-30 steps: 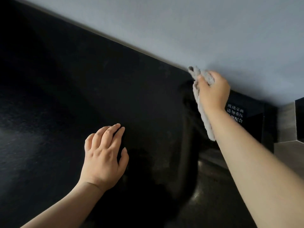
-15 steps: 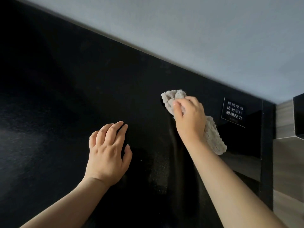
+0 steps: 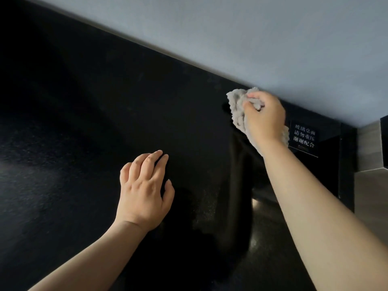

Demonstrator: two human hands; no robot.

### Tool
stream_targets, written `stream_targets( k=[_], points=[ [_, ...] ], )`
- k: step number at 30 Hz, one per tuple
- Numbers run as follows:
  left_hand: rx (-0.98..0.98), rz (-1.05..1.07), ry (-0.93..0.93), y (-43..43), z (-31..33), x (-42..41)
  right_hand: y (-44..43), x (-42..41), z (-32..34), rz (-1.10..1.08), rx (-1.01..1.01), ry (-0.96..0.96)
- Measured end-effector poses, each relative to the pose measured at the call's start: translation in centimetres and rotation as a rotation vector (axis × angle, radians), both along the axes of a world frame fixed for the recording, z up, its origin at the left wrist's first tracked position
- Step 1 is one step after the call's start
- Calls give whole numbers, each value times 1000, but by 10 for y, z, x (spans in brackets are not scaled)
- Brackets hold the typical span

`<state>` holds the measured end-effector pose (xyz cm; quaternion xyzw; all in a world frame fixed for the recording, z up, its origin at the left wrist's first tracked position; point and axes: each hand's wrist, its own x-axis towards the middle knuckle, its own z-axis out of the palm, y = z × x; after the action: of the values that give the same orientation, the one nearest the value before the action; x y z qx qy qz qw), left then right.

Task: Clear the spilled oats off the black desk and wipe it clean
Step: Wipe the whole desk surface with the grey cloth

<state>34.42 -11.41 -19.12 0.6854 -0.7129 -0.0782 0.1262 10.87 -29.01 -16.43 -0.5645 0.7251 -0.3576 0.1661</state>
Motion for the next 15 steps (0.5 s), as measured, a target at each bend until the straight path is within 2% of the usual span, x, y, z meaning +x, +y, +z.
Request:
stream_targets(
  k=[3,5,11,13,15],
  points=[
    [2,9,-2,-1,-3,0,-3,18,-23,19,85,224],
    [9,10,-8,0,-5,1,25,33,-31,130,62,295],
    [29,1,-11,-4,-6,7,148,52,-26,452,40,158],
    [18,6,1,-1,-4,4,164,40,-12,431,48,39],
    [1,15,15,-2,-4,3,147,27,2,297,-36,-20]
  ],
)
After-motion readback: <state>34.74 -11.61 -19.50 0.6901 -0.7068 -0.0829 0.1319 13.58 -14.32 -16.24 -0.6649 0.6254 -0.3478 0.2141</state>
